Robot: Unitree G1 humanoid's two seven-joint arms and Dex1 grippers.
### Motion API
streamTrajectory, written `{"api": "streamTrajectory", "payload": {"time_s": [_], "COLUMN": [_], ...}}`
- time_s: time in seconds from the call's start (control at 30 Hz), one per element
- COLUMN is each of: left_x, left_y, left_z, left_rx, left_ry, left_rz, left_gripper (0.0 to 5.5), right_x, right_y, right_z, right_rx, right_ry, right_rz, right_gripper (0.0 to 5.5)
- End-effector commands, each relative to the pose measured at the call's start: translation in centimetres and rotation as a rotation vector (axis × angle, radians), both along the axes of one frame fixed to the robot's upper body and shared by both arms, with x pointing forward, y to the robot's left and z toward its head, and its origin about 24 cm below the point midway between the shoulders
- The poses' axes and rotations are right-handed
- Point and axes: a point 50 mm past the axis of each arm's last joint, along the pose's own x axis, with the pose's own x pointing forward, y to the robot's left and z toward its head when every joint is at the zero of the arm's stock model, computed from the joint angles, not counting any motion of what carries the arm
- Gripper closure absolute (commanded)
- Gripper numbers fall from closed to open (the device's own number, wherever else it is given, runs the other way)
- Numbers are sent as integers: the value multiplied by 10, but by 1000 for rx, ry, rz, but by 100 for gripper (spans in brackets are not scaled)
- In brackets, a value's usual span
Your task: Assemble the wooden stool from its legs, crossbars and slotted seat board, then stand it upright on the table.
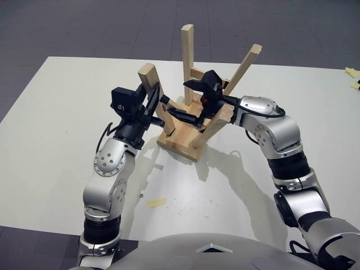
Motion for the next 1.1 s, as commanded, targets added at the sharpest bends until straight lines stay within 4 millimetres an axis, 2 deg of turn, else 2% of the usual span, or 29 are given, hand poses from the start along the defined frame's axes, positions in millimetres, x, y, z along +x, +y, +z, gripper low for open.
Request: {"api": "streamTrajectory", "payload": {"time_s": [0.03,0.27,0.47,0.6,0.73,0.9,1.1], "left_x": [2,-2,-6,-7,-7,-4,10], "left_y": [1,3,-5,-16,-21,-19,-14], "left_z": [17,20,28,32,31,33,37], "left_rx": [6,54,123,190,178,181,170], "left_ry": [-67,-83,-150,-201,-199,-211,-196], "left_rz": [34,32,-16,-92,-97,-79,-40], "left_gripper": [446,446,446,446,446,446,446], "right_x": [-5,-15,-1,-6,-9,-10,-9], "right_y": [-18,-28,-53,-53,-52,-53,-49], "right_z": [-19,-16,-13,-23,-26,-26,-23], "right_rx": [-53,-13,-6,-53,-65,-63,-56], "right_ry": [83,83,104,162,188,196,182], "right_rz": [-105,-163,-368,-353,-337,-341,-319], "right_gripper": [10,10,10,10,10,10,10]}}
